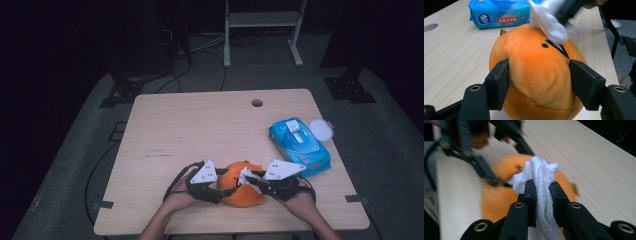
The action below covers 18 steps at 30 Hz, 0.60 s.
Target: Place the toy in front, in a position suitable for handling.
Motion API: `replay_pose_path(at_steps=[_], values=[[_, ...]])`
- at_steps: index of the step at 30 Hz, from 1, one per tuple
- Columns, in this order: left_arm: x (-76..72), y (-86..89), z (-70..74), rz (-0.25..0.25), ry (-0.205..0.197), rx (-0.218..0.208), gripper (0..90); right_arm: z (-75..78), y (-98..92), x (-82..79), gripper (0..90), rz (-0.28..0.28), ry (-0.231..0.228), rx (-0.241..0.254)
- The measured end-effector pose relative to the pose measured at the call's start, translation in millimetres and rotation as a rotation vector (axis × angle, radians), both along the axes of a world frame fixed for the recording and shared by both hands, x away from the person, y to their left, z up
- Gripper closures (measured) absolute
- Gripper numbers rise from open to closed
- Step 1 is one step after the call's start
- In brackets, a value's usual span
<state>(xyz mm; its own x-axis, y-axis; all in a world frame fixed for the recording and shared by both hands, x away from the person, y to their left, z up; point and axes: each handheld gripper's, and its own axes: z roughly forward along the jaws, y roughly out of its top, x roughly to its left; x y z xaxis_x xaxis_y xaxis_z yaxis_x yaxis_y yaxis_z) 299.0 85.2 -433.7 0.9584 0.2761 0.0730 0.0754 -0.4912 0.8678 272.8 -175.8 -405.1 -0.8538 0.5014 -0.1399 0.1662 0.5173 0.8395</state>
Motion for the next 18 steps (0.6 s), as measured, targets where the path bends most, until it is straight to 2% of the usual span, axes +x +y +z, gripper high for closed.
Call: replay_pose_path(at_steps=[1,2,4,6,7,8,9,10,12,15,18], values=[[1.4,1.1,0.3,0.003,0.017,-0.007,34.0,-1.9,-5.2,2.1,77.9,-0.017,0.010,0.000],[3.4,1.7,2.0,0.006,0.043,-0.014,28.3,-4.5,-10.1,3.8,77.9,-0.021,0.031,0.008],[6.8,1.1,7.1,0.030,0.102,-0.057,16.9,-9.7,-14.5,2.1,78.1,-0.024,0.055,0.028],[8.8,-0.9,9.6,0.035,0.128,-0.097,16.6,-10.7,-11.4,-2.3,78.1,-0.004,0.068,0.038],[7.9,-3.8,8.8,0.023,0.114,-0.095,20.2,-9.9,-8.7,-3.7,78.1,0.014,0.070,0.046],[6.5,-6.2,6.9,0.021,0.090,-0.064,23.2,-8.4,-2.5,-6.2,78.1,0.036,0.068,0.048],[5.3,-6.7,4.6,0.020,0.078,-0.051,26.3,-7.5,2.4,-8.5,78.1,0.042,0.057,0.032],[5.1,-4.9,3.3,0.018,0.078,-0.053,29.2,-7.1,5.3,-9.7,78.1,0.041,0.040,0.011],[5.3,-0.5,0.8,0.020,0.074,-0.049,33.3,-7.5,2.3,-6.7,78.2,0.043,0.044,0.024],[6.9,4.1,-2.2,0.019,0.081,-0.045,34.9,-9.6,-7.5,-1.2,78.2,0.011,0.058,0.025],[8.4,5.8,-1.9,0.006,0.116,-0.044,34.7,-14.3,-18.5,2.2,78.2,-0.026,0.069,0.007]])
